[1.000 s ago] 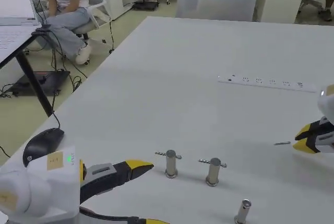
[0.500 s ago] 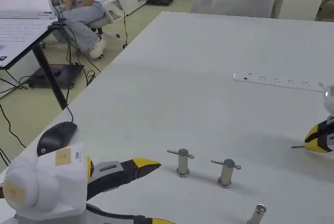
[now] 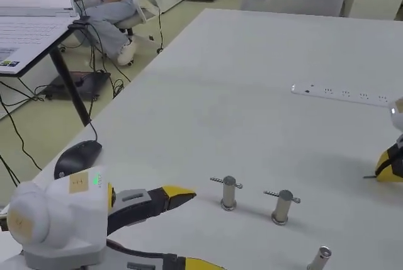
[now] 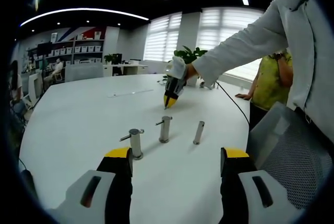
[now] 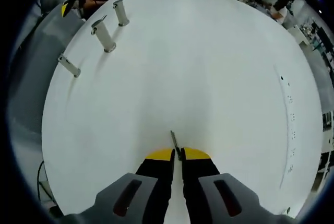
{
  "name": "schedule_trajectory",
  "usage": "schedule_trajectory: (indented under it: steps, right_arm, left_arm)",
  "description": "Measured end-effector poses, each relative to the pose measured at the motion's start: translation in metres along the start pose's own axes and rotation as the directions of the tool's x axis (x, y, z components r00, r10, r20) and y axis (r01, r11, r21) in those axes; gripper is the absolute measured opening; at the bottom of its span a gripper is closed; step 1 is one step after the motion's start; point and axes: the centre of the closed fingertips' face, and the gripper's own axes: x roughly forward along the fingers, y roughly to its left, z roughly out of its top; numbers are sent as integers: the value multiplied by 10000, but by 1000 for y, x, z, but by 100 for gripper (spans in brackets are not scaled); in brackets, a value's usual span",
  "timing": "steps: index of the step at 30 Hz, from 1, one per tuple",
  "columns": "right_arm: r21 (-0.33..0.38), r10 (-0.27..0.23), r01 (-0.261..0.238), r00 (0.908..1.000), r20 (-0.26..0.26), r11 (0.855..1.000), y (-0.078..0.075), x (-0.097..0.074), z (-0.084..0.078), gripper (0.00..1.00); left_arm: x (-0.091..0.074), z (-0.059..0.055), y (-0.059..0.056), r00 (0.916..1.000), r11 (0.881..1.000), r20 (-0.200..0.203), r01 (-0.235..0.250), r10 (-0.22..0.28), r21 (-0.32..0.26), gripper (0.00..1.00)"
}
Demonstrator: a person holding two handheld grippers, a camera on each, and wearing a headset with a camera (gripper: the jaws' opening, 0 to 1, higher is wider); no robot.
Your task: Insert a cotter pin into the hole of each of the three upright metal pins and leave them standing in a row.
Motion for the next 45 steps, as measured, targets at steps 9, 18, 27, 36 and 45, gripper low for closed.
schedule_trajectory:
  steps: [9, 18, 27, 36, 45]
  right_arm:
    - [-1056, -269, 215, 9984, -496, 9942, 1, 0, -2, 5]
    - [-1336, -741, 648, 9951, -659, 9889, 1, 0, -2, 2]
    - [-1016, -745, 698, 9963, -429, 9924, 4, -4, -1, 1]
    - [-748, -991, 981, 9950, -109, 9924, 12, -24, 10, 1]
    - [-1141, -1265, 1298, 9913, 356, 9850, 38, -55, 32, 1]
  left_arm:
    - [3, 0, 2, 10000, 10000, 8, -13, 13, -41, 68]
    - [6, 4, 2, 10000, 10000, 62, 26, -26, 9, 67]
    - [6, 5, 2, 10000, 10000, 55, 19, -20, 63, 67]
    - [7, 16, -3, 9997, 9996, 213, 104, -110, 277, 66]
    - [11, 28, -14, 9987, 9975, 315, 378, -397, 600, 66]
